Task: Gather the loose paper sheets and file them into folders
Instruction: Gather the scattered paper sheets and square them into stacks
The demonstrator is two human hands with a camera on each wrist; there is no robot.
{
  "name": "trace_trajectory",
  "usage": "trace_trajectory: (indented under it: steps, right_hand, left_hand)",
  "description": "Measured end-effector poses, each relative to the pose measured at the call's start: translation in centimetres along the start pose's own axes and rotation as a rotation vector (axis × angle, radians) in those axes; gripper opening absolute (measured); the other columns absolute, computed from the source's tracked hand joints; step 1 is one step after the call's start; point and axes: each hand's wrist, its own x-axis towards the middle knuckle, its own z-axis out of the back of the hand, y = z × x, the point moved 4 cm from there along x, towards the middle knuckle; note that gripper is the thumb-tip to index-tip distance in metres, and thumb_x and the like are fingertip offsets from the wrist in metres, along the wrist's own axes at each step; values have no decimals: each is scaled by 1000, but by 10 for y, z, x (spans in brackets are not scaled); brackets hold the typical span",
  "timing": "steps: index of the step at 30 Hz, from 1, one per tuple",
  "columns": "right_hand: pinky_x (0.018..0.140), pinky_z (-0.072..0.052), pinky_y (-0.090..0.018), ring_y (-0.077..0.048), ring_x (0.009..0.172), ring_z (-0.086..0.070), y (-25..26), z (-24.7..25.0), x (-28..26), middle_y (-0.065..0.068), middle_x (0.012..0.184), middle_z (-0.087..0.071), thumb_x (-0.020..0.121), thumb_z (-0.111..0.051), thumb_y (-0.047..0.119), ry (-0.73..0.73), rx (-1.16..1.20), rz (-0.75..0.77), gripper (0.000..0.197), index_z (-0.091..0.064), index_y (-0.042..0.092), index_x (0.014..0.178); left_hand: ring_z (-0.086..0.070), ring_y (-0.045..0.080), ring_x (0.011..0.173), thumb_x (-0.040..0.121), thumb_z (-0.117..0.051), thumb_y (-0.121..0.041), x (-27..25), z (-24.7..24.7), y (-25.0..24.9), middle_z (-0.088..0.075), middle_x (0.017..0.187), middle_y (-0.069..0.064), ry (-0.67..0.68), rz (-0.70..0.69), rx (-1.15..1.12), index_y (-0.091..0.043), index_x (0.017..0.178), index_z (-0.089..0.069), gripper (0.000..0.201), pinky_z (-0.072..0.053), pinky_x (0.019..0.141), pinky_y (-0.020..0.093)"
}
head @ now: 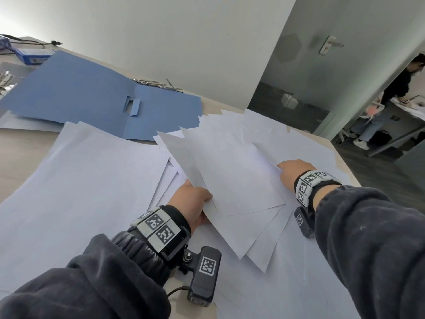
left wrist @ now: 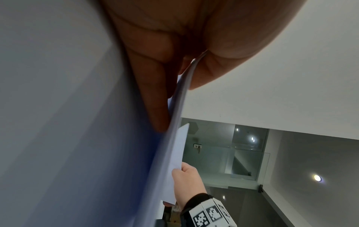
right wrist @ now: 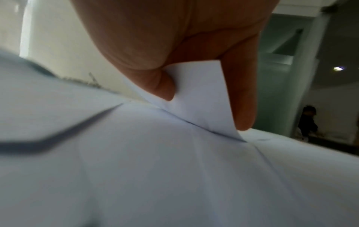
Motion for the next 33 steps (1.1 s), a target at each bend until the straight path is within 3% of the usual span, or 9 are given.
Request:
trace_trajectory:
  steps: [5, 7, 11, 13, 16, 19, 23, 29, 33]
  right_hand:
    - [114, -31, -24, -20, 137, -47, 1, -7, -42, 5, 152, -49, 105, -39, 18, -41, 409, 214, 46, -53, 44, 140]
    - [117, -18, -16, -13, 143, -38, 9, -15, -68, 10, 155, -43, 101, -39, 6, 53, 433, 355, 56, -52, 42, 141]
    - [111, -3, -4, -5, 148, -26, 18, -24, -110, 14, 160, -32, 96, -33, -6, 125, 415, 484, 68, -47, 36, 146]
    - [108, -1, -1, -4, 148, -25, 21, -25, -128, 14, 160, -30, 95, -32, -7, 106, 444, 505, 69, -46, 37, 147]
    - [117, -6, -12, -3, 149, -21, 22, -28, -154, 18, 161, -27, 93, -35, -4, 127, 481, 518, 75, -37, 43, 151]
    - [113, -16, -13, -3, 148, -22, 12, -31, -171, 20, 162, -23, 92, -43, 4, 148, 562, 447, 72, -34, 45, 151]
    - [107, -27, -16, -9, 144, -35, -21, -36, -178, 9, 157, -37, 100, -51, 18, 55, 867, 220, 51, -45, 33, 148]
    - [96, -49, -35, -22, 117, -57, -41, -46, -176, 0, 130, -57, 95, -61, 42, 41, 1424, -93, 62, -37, 28, 151]
    - [103, -49, -50, -25, 116, -63, -36, -34, -186, 1, 128, -67, 88, -67, 55, 71, 1764, -67, 61, -53, 21, 137]
  left_hand:
    - [-66, 42, 100, 91, -39, 11, 0, 2, 0, -66, 117, 23, -8, 24, -10, -8, 124, -57, 42, -55, 83, 58]
    - [-65, 40, 94, 94, -43, 5, -1, 1, 0, -66, 113, 23, -6, 33, -28, -8, 126, -56, 36, -57, 78, 53]
    - [-71, 36, 98, 99, -57, -28, -7, -3, -1, -73, 112, 13, 53, -6, -16, -18, 126, -59, 29, -57, 75, 61]
    - [-72, 37, 95, 98, -60, -21, -10, -3, -1, -74, 109, 13, 52, -42, 38, -16, 126, -58, 29, -59, 70, 57]
    - [-69, 38, 91, 95, -53, 3, -13, -2, 0, -71, 108, 18, 28, -74, 102, -8, 126, -56, 34, -58, 60, 45]
    - [-68, 40, 91, 91, -47, 12, -18, -1, -1, -70, 105, 21, 9, -91, 160, -5, 124, -57, 39, -57, 74, 48]
    - [-67, 46, 89, 87, -46, 15, -32, 1, -1, -69, 102, 27, 11, -100, 240, -3, 116, -60, 37, -54, 84, 63]
    - [-69, 40, 82, 84, -50, 18, -60, -9, -10, -72, 99, 23, 130, -177, 278, -4, 110, -63, 36, -57, 75, 48]
    - [-71, 36, 78, 62, -65, 3, -77, -21, -24, -73, 97, 23, 208, -247, 315, 1, 107, -66, 45, -59, 72, 44]
